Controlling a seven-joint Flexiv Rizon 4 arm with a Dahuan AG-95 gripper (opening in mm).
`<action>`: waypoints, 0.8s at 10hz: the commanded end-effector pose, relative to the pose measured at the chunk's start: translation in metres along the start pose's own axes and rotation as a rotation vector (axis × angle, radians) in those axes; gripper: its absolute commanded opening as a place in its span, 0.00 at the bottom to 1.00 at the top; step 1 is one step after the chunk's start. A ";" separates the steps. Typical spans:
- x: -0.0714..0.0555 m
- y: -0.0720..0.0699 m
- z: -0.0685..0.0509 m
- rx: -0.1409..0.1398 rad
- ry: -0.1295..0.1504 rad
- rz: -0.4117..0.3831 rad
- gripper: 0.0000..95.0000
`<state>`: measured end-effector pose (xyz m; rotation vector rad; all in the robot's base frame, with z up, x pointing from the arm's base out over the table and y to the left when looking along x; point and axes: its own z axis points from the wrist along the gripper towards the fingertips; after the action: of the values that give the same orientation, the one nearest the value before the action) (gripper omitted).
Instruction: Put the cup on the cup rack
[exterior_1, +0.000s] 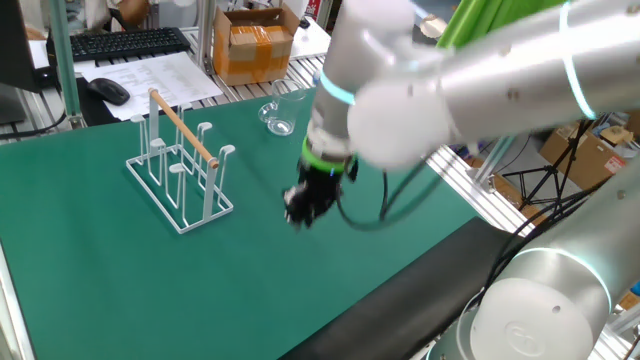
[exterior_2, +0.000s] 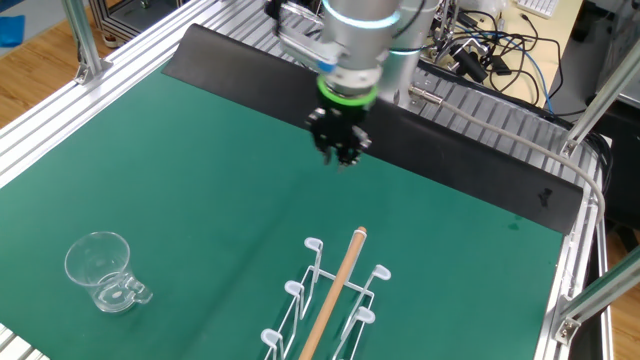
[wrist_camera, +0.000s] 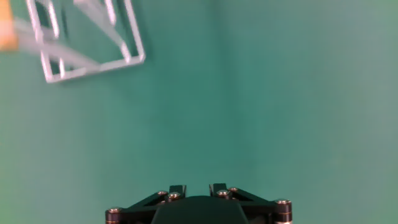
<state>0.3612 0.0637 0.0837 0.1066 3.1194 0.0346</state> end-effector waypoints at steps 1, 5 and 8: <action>0.025 0.025 0.010 0.008 0.020 0.045 0.00; 0.025 0.026 0.009 0.116 -0.006 0.080 0.00; 0.020 0.043 -0.014 0.030 0.046 0.184 0.00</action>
<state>0.3471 0.1073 0.0947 0.3679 3.1267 -0.0411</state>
